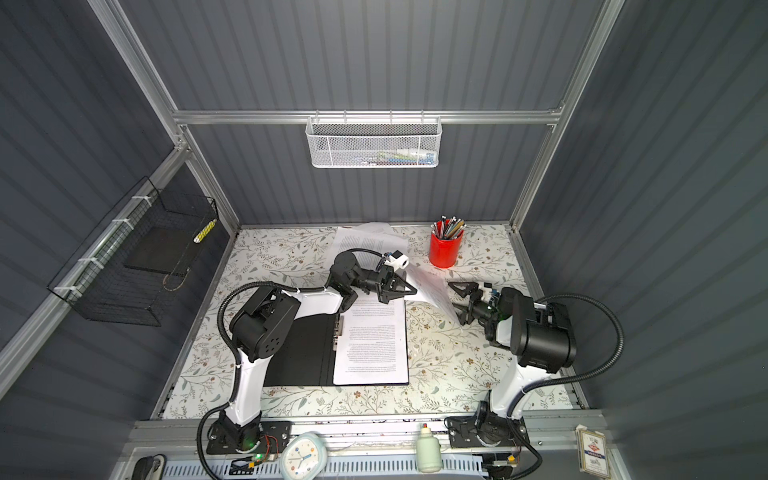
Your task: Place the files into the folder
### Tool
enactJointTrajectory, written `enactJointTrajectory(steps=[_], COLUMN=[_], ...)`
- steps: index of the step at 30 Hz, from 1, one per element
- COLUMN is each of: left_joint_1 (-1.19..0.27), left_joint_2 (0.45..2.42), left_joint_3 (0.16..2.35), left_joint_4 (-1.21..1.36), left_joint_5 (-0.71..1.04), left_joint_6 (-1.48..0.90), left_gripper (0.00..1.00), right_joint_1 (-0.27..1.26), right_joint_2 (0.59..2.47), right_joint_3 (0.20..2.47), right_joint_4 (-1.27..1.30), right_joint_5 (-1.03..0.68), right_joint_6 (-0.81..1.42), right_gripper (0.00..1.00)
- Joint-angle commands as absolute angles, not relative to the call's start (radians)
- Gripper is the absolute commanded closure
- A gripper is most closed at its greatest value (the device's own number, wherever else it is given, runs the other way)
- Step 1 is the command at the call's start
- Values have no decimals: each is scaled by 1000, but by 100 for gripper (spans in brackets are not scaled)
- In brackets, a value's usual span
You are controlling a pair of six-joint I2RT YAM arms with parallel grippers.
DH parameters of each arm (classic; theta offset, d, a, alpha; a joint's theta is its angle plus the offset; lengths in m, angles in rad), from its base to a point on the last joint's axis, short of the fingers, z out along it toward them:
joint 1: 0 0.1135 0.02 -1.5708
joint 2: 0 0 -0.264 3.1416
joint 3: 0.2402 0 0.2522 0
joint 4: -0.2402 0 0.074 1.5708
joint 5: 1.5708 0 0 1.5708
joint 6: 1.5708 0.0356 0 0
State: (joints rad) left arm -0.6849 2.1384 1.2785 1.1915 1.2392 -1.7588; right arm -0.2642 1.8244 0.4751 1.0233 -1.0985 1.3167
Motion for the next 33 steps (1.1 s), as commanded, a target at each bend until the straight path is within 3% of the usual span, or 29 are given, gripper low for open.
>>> enactJointTrajectory(steps=[1,9,24,33], left_joint_1=[-678,-674,-640,-640], left_joint_2=[2094,2001,2008,2004], left_joint_3=[1224,1364,1393,1363], left_joint_4=[1055,-102,-499,-500], left_joint_5=[1273,1198,1123,1115], left_joint_6=[-1620,-733,-458,-455], left_gripper=[100,100,100,100], right_joint_1=[-246,-231,-223,-201], right_joint_2=[1841,1855,1861,1774], right_joint_3=[498,511,533,582], right_joint_4=[1100,1102,958,633], right_joint_5=[-1128,-1129,-1124,-1060], right_joint_6=[1311,1305,1182,972], right_gripper=[9,17,25,43])
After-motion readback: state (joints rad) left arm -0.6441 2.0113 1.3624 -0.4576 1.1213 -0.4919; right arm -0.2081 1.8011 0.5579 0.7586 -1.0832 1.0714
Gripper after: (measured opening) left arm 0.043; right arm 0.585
